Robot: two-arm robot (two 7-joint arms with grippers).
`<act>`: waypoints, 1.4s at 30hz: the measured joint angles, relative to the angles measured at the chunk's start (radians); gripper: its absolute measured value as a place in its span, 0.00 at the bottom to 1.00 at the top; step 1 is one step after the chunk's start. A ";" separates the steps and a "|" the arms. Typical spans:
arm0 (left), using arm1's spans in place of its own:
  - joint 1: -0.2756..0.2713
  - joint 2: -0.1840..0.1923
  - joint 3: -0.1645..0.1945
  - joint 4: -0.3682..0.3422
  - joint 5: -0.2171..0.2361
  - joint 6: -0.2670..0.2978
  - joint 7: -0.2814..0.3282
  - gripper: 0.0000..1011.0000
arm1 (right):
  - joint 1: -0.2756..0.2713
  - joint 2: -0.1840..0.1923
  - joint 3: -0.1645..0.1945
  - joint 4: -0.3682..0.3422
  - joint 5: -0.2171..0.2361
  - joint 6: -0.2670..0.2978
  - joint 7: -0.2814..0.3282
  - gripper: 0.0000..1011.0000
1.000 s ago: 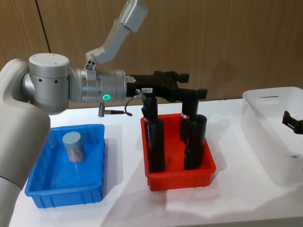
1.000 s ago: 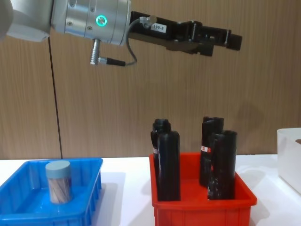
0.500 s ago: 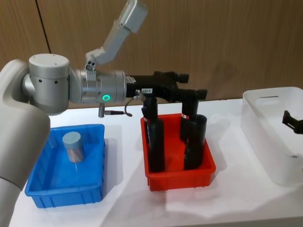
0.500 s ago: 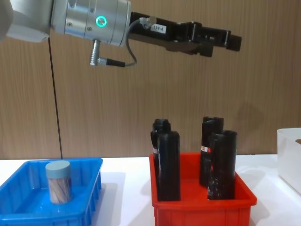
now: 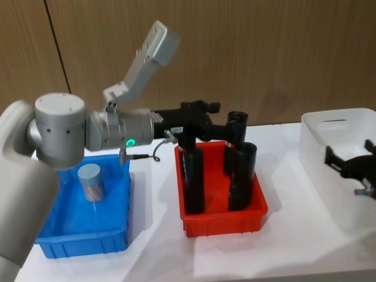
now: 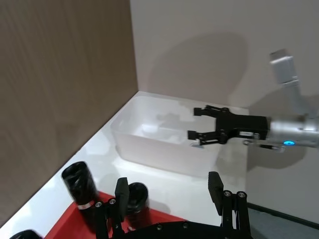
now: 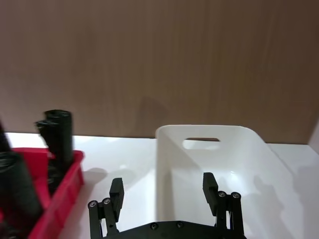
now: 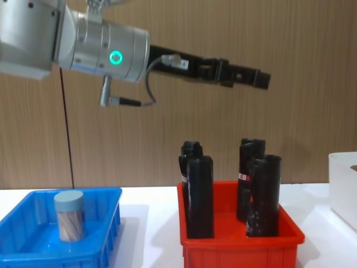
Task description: Pick the cotton swabs from the blue box and place them into the white box.
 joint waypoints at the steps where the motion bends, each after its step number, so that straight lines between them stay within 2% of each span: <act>1: 0.006 0.002 0.001 -0.006 0.000 -0.005 0.010 0.99 | -0.015 -0.001 -0.008 -0.019 -0.001 -0.007 0.003 0.99; 23: 0.198 0.063 0.019 -0.155 0.023 -0.145 0.303 0.99 | -0.214 -0.010 -0.115 -0.283 -0.012 -0.098 0.037 0.99; 30: 0.254 0.081 0.025 -0.199 0.029 -0.186 0.390 0.99 | -0.232 -0.011 -0.124 -0.306 -0.013 -0.106 0.040 0.99; 42: 0.360 0.115 0.035 -0.281 0.042 -0.263 0.549 0.99 | -0.233 -0.012 -0.125 -0.308 -0.013 -0.107 0.040 0.99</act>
